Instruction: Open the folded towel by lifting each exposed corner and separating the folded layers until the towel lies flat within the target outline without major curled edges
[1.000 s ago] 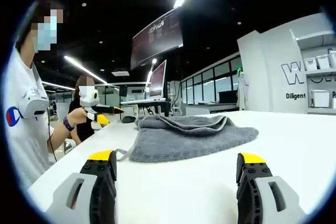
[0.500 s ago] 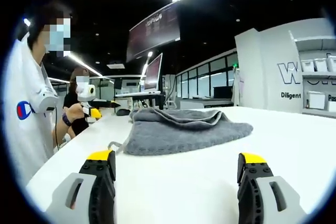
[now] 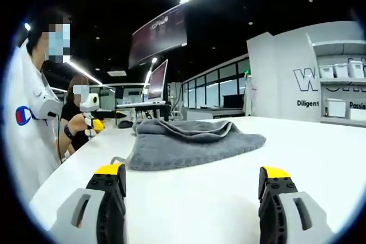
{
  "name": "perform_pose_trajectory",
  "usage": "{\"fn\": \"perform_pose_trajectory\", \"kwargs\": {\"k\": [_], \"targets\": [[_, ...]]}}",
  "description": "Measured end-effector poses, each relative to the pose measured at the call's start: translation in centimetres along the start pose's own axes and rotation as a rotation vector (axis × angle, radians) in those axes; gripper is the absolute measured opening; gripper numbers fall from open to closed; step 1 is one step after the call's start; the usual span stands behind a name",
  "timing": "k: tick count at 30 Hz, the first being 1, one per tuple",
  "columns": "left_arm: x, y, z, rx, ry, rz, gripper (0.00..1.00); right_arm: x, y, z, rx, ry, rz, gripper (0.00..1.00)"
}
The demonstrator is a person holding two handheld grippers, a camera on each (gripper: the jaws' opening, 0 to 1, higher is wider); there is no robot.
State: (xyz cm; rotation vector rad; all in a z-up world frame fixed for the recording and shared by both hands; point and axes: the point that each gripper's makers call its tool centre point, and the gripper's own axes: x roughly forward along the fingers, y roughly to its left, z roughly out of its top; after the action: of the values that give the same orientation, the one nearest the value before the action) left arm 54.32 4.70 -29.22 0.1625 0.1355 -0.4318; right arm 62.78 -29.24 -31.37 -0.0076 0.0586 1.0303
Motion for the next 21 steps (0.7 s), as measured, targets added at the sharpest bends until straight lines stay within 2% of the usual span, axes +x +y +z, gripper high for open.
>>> {"fn": "perform_pose_trajectory", "kwargs": {"k": [8, 11, 18, 21], "targets": [[0.8, 1.7, -0.5, 0.021, 0.002, 0.028, 0.99, 0.6, -1.1, 0.6, 0.003, -0.005, -0.046, 0.98], [1.0, 1.7, -0.8, 0.02, 0.003, 0.018, 0.99, 1.4, -1.0, 1.0, -0.008, -0.001, -0.052, 0.97], [2.5, 1.5, -1.4, 0.084, -0.007, -0.013, 0.99, 3.1, -1.2, 1.4, -0.014, 0.017, -0.059, 0.97], [2.7, 1.4, -1.1, 0.094, -0.043, -0.029, 0.99, 3.8, -1.0, 2.1, -0.041, 0.018, -0.062, 0.97]]}}
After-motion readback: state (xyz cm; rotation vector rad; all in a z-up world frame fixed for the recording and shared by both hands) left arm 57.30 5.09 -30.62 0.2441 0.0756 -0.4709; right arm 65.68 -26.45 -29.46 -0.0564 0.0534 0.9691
